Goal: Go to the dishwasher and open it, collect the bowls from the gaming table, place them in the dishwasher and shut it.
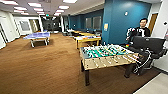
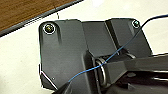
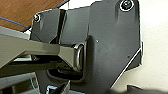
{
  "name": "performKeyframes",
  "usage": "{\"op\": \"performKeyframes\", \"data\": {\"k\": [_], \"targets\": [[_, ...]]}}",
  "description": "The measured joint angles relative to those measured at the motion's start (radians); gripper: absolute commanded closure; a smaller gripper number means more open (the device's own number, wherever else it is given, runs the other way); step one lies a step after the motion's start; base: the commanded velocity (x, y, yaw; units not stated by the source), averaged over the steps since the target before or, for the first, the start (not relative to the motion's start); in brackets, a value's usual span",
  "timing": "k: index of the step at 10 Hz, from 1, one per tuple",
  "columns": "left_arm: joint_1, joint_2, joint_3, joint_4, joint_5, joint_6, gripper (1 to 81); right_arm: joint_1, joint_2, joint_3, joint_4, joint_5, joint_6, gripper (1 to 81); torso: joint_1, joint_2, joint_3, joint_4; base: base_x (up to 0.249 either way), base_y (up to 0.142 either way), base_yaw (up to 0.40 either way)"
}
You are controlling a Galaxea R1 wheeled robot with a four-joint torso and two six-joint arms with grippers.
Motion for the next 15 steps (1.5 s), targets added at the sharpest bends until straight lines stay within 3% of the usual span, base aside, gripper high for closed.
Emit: {"op": "performKeyframes", "data": {"k": [8, 15], "targets": [[0.003, 0.003, 0.0, 0.0, -0.001, 0.0, 1.0, 0.0, 0.0, -0.002, -0.006, 0.0, 0.0, 1.0, 0.0, 0.0, 0.0, 0.0, 0.0, 0.0, 0.27], [0.005, 0.003, 0.0, -0.013, 0.0, 0.0, 1.0, -0.003, 0.002, -0.002, -0.01, 0.002, 0.0, 1.0, 0.0, 0.0, 0.0, 0.0, 0.0, -0.015, -0.021]]}}
